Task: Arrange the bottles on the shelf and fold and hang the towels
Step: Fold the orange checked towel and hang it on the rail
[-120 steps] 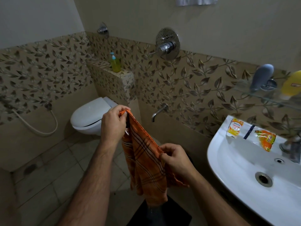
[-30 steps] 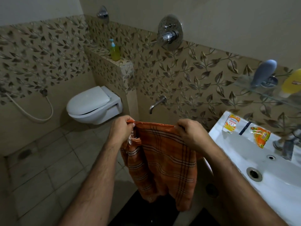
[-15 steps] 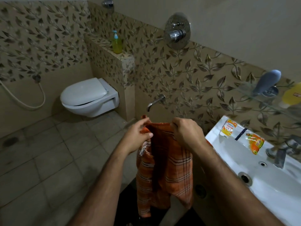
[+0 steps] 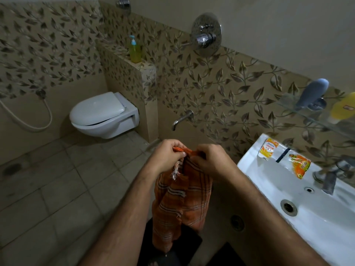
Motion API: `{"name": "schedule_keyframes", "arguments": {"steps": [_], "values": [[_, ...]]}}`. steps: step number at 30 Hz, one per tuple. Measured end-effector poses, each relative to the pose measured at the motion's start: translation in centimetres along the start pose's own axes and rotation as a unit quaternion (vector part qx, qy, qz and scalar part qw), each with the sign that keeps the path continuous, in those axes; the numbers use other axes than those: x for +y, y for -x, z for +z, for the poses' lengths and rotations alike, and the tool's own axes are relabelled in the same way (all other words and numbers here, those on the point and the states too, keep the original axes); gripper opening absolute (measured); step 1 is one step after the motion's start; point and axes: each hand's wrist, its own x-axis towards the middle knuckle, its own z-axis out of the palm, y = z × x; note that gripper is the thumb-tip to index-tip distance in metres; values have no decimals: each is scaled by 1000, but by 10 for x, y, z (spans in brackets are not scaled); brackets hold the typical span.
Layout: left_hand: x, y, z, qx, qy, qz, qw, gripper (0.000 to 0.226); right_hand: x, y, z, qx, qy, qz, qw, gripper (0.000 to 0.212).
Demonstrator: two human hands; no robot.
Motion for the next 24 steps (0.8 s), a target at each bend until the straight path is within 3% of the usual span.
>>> {"name": "schedule_keyframes", "arguments": {"steps": [5, 8, 16, 24], "values": [[8, 2, -8, 108, -83, 7, 991, 20, 16, 5, -10, -111, -95, 100, 984, 6], [10, 1, -12, 145, -115, 3, 983, 23, 23, 5, -5, -135, -86, 120, 980, 12], [23, 5, -29, 185, -146, -4, 972, 15, 35, 3, 1, -67, -87, 196, 974, 9], [24, 1, -44, 215, -158, -15, 964, 12, 39, 4, -14, -61, 1, 163, 985, 16]]}}
